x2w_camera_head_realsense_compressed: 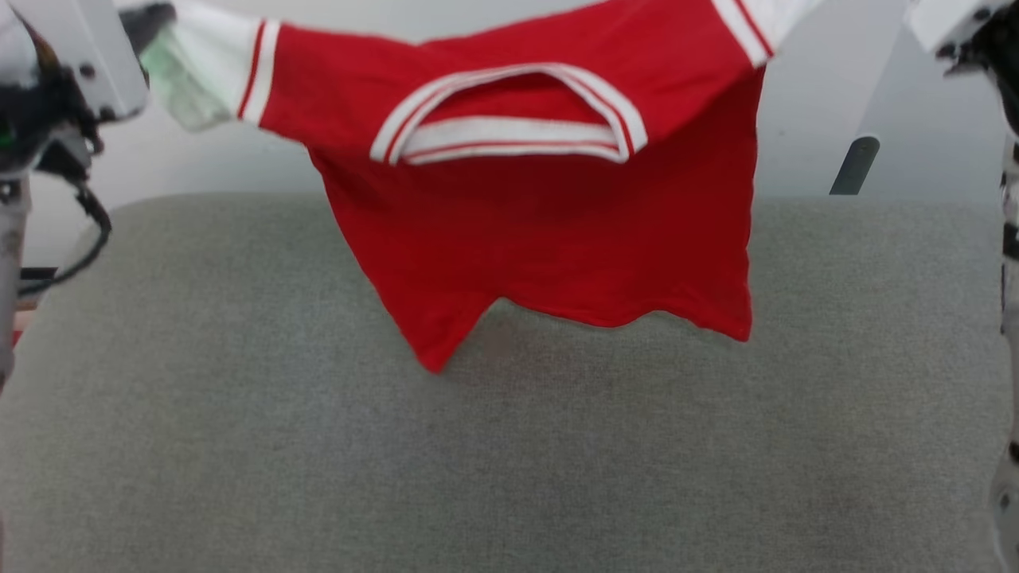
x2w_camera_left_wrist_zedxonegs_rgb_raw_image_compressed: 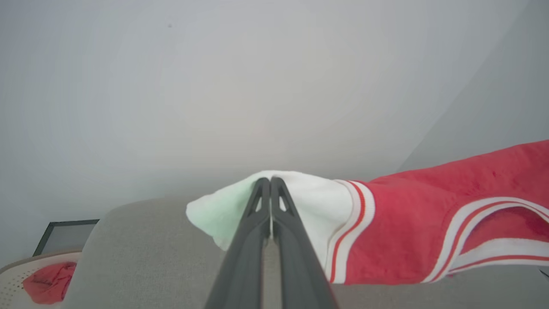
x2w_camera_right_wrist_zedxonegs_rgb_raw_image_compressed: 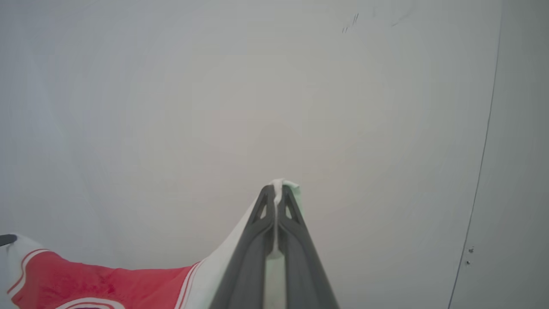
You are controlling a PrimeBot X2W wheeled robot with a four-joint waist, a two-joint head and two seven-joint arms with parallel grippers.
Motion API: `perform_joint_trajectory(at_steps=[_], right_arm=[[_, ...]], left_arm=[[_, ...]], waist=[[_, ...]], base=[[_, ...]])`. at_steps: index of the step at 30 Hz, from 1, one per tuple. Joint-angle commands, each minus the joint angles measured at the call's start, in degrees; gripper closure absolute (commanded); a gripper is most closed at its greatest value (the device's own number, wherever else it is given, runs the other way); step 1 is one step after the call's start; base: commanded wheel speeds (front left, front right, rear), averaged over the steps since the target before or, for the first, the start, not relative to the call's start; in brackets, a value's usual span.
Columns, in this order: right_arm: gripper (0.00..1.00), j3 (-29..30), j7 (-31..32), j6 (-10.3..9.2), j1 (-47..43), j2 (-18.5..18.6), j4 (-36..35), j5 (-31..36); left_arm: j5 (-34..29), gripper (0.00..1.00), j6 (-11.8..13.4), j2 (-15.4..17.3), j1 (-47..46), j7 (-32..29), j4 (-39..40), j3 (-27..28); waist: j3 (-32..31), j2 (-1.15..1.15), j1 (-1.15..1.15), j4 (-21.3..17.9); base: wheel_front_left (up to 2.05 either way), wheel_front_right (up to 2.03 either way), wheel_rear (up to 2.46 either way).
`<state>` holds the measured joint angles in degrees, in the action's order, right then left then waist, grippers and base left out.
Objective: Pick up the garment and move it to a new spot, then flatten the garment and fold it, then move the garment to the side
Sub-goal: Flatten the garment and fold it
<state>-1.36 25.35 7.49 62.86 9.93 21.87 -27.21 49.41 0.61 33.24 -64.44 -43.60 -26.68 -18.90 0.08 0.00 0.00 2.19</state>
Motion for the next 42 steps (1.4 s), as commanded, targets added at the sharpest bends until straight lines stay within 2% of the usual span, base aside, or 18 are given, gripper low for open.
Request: perform_joint_trajectory(at_steps=[1, 10, 16, 23, 27, 33, 42], right_arm=[[1.00, -0.5, -1.0, 0.00, 1.3, 0.6, 0.7, 0.1], [1.00, -4.4, -11.2, 0.00, 10.7, 2.7, 7.4, 1.4], [1.00, -7.9, -22.8, 0.00, 18.9, 5.2, 11.1, 6.3], [1.00, -8.7, -38.2, 0.00, 30.4, 7.1, 17.8, 14.2], [1.00, -8.5, -40.4, 0.00, 35.4, 7.3, 19.5, 19.4], [1.00, -6.6, -40.6, -0.01, 36.0, 6.6, 15.2, 24.3], [1.00, -7.8, -40.6, -0.01, 31.9, 6.0, 15.7, 23.7]], left_arm=[[-0.4, 1.00, -0.7, -0.3, -1.1, 0.9, -0.5, -0.1], [-3.3, 1.00, -3.7, -2.2, -10.7, 9.8, -7.0, 0.1], [-6.1, 1.00, -4.8, -4.3, -20.0, 18.4, -10.1, 0.2], [-9.4, 1.00, -6.0, -7.7, -33.6, 33.0, -16.0, 1.0], [-9.6, 1.00, -7.1, -9.4, -39.1, 40.0, -19.6, 1.1], [-7.7, 1.00, -8.0, -11.9, -42.0, 47.3, -24.5, 1.0], [-3.2, 1.00, -8.1, -13.8, -38.2, 49.3, -27.4, -3.1]], waist=[[0.7, 0.00, 0.00, 0.1], [9.1, 0.00, 0.00, -0.1], [20.2, 0.00, 0.00, -0.1], [34.2, 0.00, 0.00, 1.1], [40.3, 0.00, 0.00, 2.2], [46.4, 0.00, 0.00, 4.4], [47.4, 0.00, 0.00, 6.2]], base=[[0.00, 0.00, 0.00], [0.00, 0.00, 0.00], [0.00, 0.00, 0.00], [0.00, 0.00, 0.00], [0.00, 0.00, 0.00], [0.00, 0.00, 0.00], [0.00, 0.00, 0.00]])
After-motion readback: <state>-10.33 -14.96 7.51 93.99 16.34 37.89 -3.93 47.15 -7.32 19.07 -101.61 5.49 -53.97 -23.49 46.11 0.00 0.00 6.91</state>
